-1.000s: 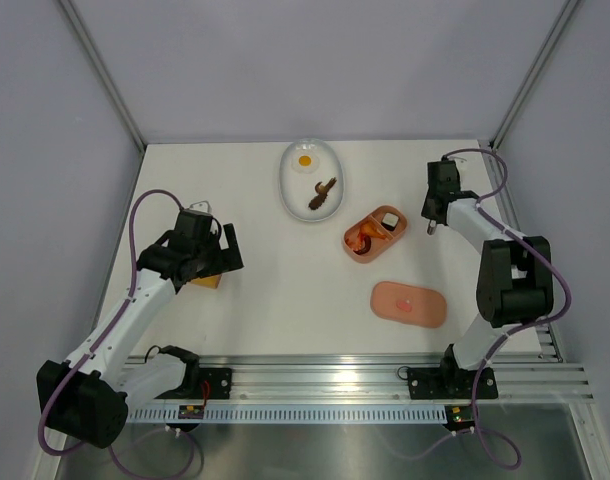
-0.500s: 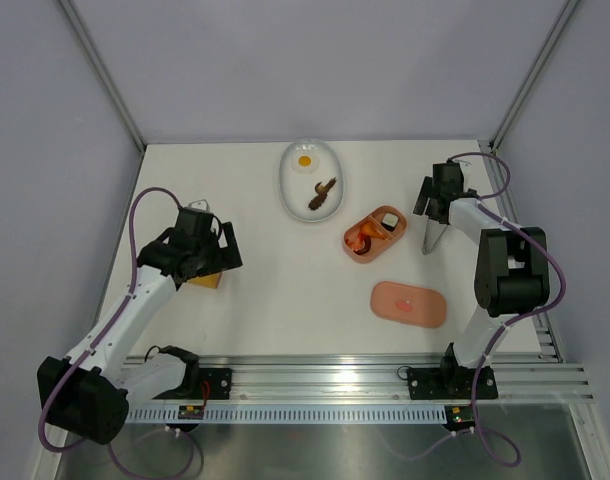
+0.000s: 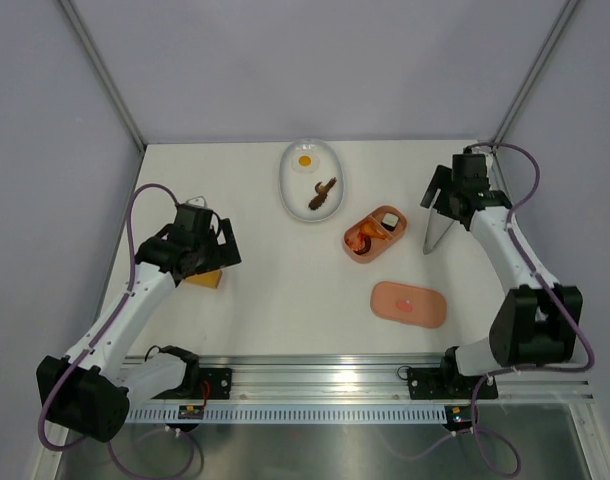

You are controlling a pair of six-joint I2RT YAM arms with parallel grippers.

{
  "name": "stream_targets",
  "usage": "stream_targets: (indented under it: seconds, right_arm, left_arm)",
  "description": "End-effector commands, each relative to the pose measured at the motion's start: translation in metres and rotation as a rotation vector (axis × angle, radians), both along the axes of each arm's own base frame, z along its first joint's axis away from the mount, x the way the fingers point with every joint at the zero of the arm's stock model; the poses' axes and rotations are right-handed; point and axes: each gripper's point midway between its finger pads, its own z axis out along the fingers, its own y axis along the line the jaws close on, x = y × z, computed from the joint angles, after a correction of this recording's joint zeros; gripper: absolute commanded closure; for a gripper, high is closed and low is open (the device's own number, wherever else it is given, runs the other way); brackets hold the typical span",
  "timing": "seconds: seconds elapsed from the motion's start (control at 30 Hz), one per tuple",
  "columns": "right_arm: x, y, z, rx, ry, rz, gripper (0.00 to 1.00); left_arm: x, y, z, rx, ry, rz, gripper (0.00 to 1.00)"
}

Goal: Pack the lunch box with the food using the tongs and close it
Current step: Place the clamp at the center of the board, then pick up the box lid from the center of the board.

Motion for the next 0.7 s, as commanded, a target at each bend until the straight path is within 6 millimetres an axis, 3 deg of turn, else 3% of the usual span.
stream_targets:
  seconds: [0.0,0.07,0.13,0.17,0.23,0.37,0.5,0.67]
  right_arm:
    - [-0.056,0.028,0.032,0.143,0.003,0.035,0.18]
    - [-0.086,0.042,0.022,0.166,0.078,0.051,0.22]
    - [-0.108,0.051,0.025,0.185,0.089,0.036,0.23]
    - [-0.127,0.061,0.015,0.183,0.149,0.055,0.23]
    - [-0.145,0.068,0.013,0.2,0.172,0.029,0.24]
    - [-0.183,0.088,-0.012,0.208,0.283,0.025,0.24]
    - [-0.205,0.101,-0.042,0.159,0.385,0.027,0.24]
    - [-0.206,0.103,-0.07,0.089,0.446,0.038,0.27]
  left_arm:
    - [0.014,-0.004,0.018,-0.016,-0.059,0.007,0.01]
    - [0.017,-0.008,0.016,-0.022,-0.052,-0.002,0.01]
    - [0.02,-0.012,0.017,-0.023,-0.054,-0.012,0.01]
    - [0.022,-0.013,0.015,-0.025,-0.047,-0.016,0.01]
    - [0.025,-0.018,0.015,-0.029,-0.049,-0.027,0.01]
    - [0.029,-0.026,0.015,-0.035,-0.05,-0.05,0.01]
    - [0.031,-0.031,0.012,-0.03,-0.041,-0.066,0.01]
    - [0.032,-0.033,0.01,-0.02,-0.033,-0.084,0.01]
